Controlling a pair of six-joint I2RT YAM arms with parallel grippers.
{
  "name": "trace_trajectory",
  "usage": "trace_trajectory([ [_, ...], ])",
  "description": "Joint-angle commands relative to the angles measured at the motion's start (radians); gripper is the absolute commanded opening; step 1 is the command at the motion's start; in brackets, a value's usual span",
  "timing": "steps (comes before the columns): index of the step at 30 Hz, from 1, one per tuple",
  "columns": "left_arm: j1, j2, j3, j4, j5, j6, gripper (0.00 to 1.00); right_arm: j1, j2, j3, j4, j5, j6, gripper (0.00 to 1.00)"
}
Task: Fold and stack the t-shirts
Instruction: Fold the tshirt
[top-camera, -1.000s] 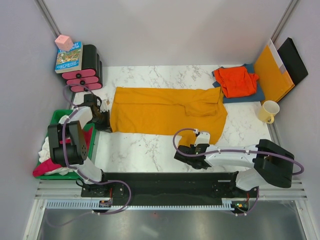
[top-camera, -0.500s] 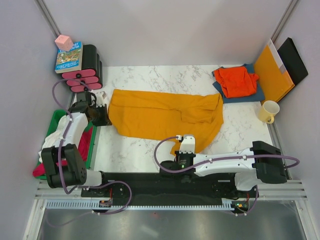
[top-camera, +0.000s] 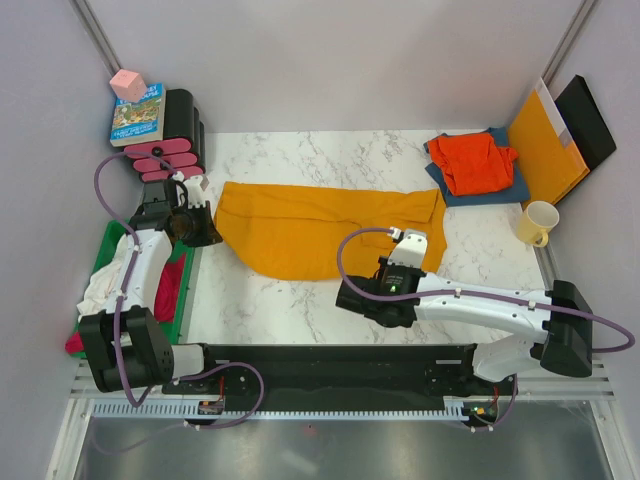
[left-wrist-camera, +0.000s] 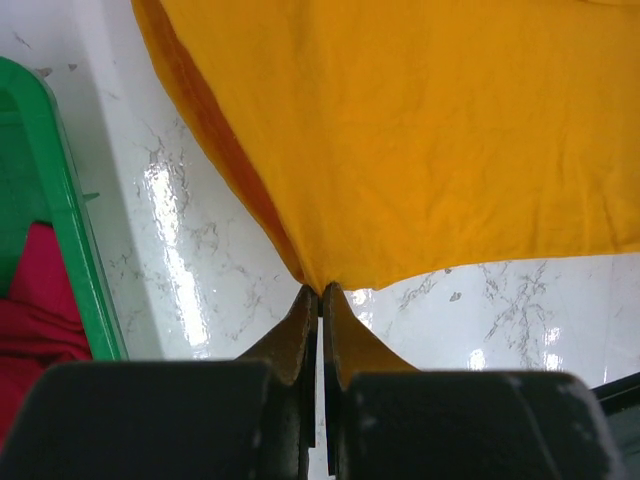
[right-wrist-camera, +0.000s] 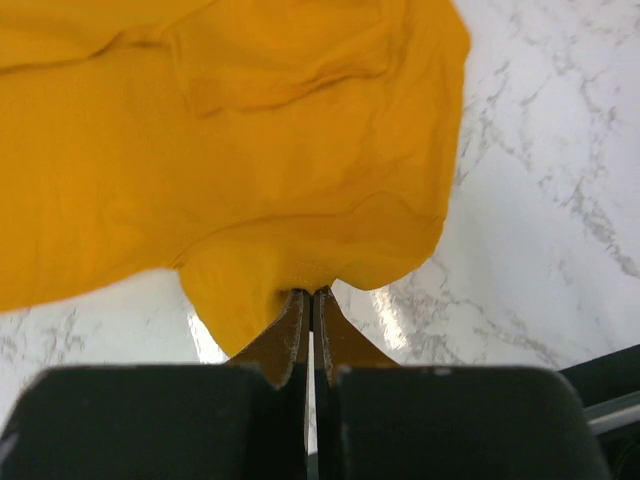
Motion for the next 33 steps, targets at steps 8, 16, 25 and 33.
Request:
trace_trajectory([
  [8, -0.001, 0.080, 0.107, 0.038, -0.002, -0.019, 0.02, -0.294, -0.049, -0.001, 0.271, 0.075, -0.437, 0.00],
  [16, -0.001, 0.192, 0.210, 0.064, -0.033, -0.027, 0.02, -0.487, 0.046, 0.063, 0.511, 0.012, -0.699, 0.00],
  [25, -0.001, 0.358, 0.373, 0.087, -0.055, -0.050, 0.02, -0.663, 0.175, 0.157, 0.670, -0.063, -0.873, 0.00],
  [33, -0.001, 0.496, 0.471, 0.098, -0.071, -0.082, 0.02, -0.750, 0.333, 0.272, 0.746, -0.113, -0.946, 0.00],
])
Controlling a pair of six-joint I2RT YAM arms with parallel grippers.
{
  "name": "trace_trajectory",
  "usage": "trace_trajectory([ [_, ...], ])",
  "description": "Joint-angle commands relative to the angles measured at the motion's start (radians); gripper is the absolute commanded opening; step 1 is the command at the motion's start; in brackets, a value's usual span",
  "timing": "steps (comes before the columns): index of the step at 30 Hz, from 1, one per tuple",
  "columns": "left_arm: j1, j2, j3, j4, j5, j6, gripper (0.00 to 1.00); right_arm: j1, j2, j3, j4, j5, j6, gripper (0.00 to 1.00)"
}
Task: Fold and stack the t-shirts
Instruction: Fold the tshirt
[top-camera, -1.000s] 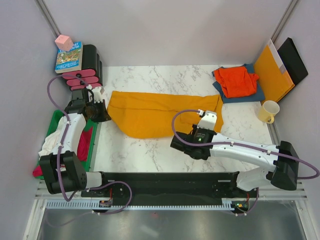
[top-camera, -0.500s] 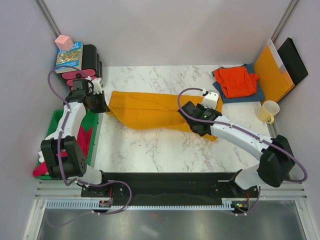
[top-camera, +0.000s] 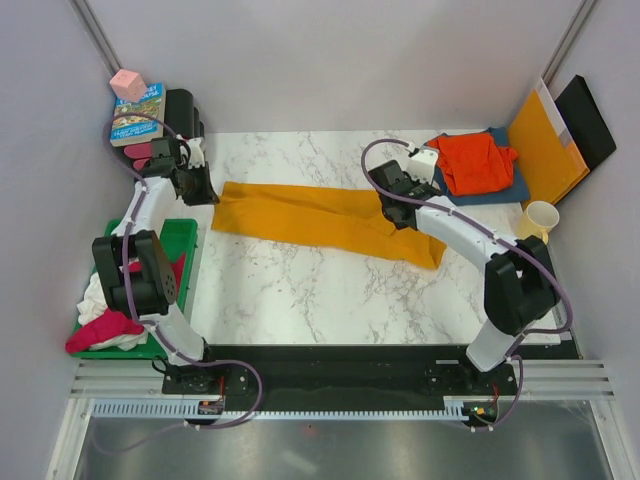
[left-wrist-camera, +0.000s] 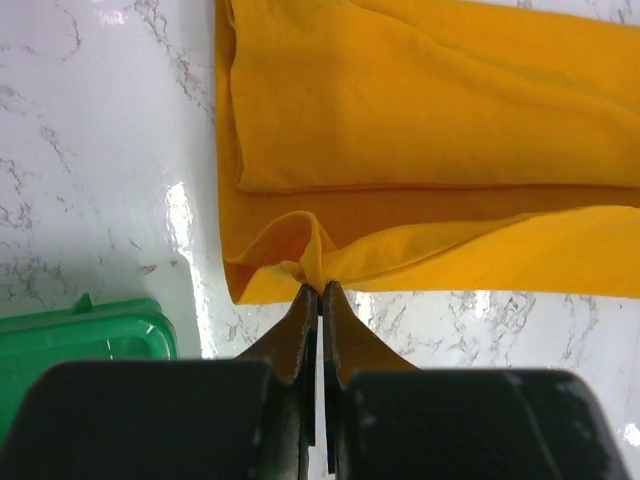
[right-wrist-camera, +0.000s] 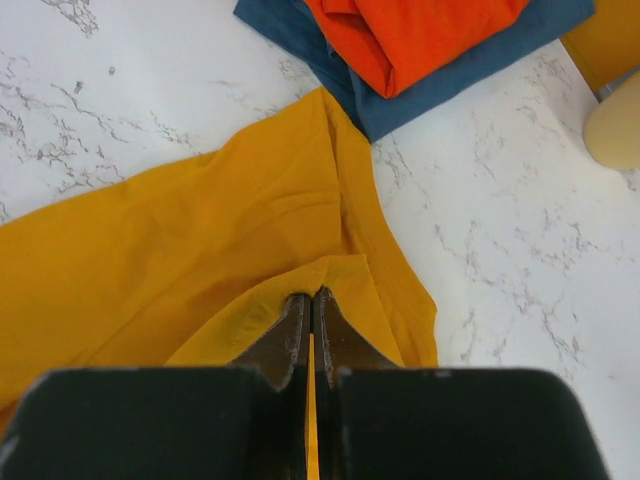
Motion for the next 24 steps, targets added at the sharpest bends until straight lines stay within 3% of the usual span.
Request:
trace_trajectory([
  [1, -0.001, 0.073, 0.073, 0.036, -0.028, -0.041, 0.02, -0.030, 0.079, 0.090, 0.077, -0.037, -0.067, 0.00],
  [24, -0.001, 0.246, 0.151, 0.015, -0.186, 0.023, 0.02, -0.094, 0.374, 0.315, 0.103, -0.103, -0.137, 0.00],
])
